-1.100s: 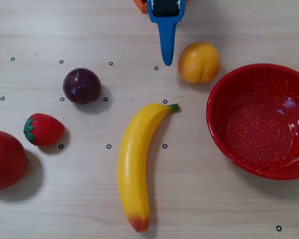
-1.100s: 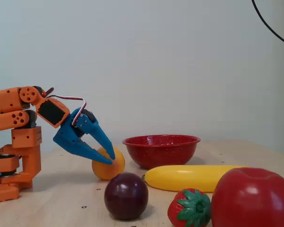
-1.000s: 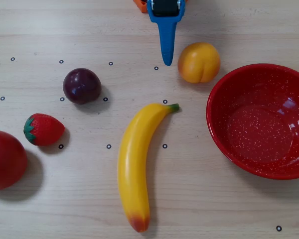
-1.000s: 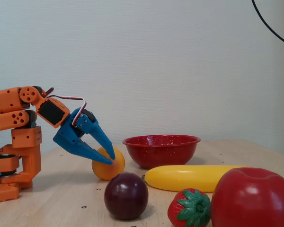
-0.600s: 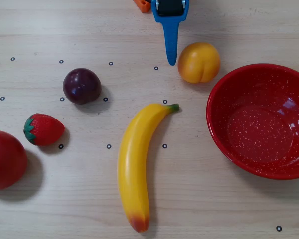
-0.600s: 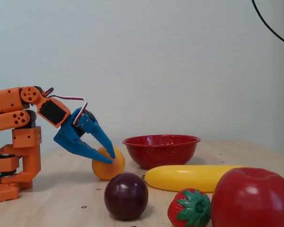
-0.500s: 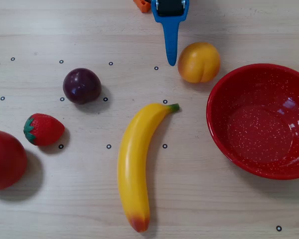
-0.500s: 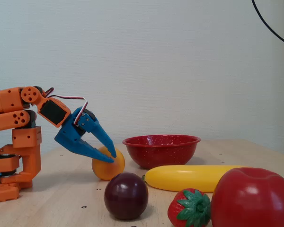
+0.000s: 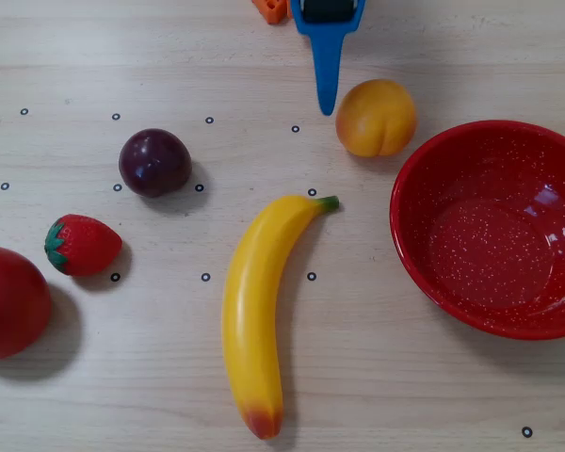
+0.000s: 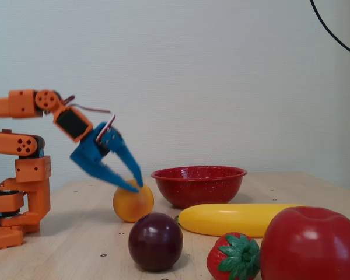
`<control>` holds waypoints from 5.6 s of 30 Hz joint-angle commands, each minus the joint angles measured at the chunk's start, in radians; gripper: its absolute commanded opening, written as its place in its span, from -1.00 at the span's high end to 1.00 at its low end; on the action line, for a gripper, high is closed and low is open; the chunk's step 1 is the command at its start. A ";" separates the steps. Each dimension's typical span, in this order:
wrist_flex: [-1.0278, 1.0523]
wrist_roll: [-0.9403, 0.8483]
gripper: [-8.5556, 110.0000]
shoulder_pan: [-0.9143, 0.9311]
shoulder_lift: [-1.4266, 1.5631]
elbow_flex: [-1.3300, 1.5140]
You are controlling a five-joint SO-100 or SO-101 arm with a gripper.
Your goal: Put the peach in the red bowl.
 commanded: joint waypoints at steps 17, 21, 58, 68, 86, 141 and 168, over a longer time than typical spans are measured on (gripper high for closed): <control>0.643 -0.061 0.85 0.152 -0.287 -0.712; 0.758 -0.149 0.85 0.212 -0.380 -0.854; 0.865 -0.661 -0.02 0.400 -1.046 -1.126; 0.793 -0.614 -0.01 0.353 -1.154 -1.077; 0.709 -0.597 -0.04 0.353 -1.424 -1.115; 0.615 -0.459 -0.13 0.279 -1.519 -1.068; 0.609 -0.463 0.25 0.287 -1.503 -1.068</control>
